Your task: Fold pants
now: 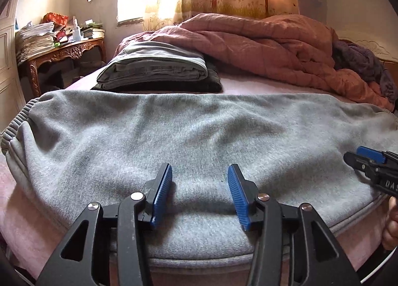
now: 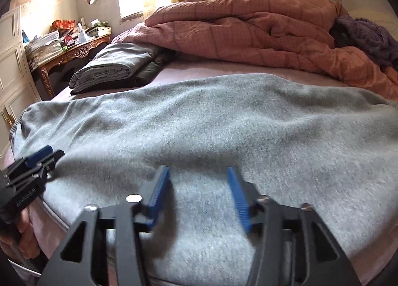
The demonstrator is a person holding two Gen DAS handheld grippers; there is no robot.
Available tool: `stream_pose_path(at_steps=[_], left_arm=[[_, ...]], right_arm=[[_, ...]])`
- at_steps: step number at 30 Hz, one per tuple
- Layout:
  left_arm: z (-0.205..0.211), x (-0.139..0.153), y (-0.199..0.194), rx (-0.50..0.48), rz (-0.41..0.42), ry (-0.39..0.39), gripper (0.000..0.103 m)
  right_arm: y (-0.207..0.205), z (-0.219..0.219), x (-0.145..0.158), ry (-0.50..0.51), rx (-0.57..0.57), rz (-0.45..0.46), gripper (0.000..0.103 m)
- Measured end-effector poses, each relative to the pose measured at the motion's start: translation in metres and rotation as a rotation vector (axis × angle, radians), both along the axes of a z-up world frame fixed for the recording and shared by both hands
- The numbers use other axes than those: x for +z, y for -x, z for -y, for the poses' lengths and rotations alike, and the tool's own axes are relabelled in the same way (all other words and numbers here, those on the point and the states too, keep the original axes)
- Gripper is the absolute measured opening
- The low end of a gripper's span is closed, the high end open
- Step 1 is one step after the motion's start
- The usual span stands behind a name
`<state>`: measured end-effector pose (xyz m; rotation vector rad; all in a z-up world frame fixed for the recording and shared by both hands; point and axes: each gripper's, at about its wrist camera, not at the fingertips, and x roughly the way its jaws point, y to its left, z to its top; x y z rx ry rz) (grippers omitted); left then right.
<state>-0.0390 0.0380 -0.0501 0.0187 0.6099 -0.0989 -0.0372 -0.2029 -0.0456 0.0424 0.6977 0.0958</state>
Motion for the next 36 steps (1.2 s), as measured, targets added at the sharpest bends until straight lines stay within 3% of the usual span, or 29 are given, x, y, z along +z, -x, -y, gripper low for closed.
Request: stream_pose_path(at_steps=[3,5,6,9,12,16,20,24,26,30,33,36], left_arm=[[0.000,0.008,0.005,0.025,0.019,-0.017,0.066],[0.001,0.017,0.010,0.051,0.051,-0.023,0.092],[0.001,0.022,0.014,0.058,0.068,-0.017,0.095],[0.007,0.031,0.017,0.008,0.053,0.000,0.096],[0.022,0.026,0.020,-0.033,0.017,-0.031,0.096],[0.034,-0.003,0.026,-0.032,-0.039,-0.070,0.097],[0.038,-0.013,0.043,0.050,0.019,-0.091,0.097],[0.036,-0.016,0.044,0.052,0.020,-0.069,0.097],[0.035,-0.015,0.045,0.047,0.017,-0.072,0.097],[0.029,0.003,0.040,-0.003,-0.028,-0.019,0.090],[0.027,0.033,0.028,-0.041,-0.032,-0.019,0.086],[0.029,0.055,-0.009,-0.047,-0.099,-0.028,0.086]], right_arm=[[0.008,0.005,-0.001,0.035,0.004,0.012,0.064],[0.015,0.016,0.000,0.012,-0.051,0.022,0.064],[0.020,0.021,0.000,-0.005,-0.052,0.021,0.064],[0.033,0.020,-0.001,0.039,-0.005,0.023,0.070],[0.056,0.014,-0.003,0.123,0.001,0.069,0.079],[0.069,0.021,-0.005,0.096,0.001,0.078,0.082],[0.068,0.021,0.005,0.106,0.014,0.084,0.084],[0.049,0.027,0.028,0.056,0.004,0.105,0.085],[0.032,0.029,0.034,0.017,0.006,0.073,0.087],[0.007,0.034,0.008,-0.043,-0.002,-0.067,0.087],[0.020,0.023,-0.001,0.059,0.001,-0.002,0.087],[0.032,0.014,-0.004,0.121,-0.018,0.041,0.087]])
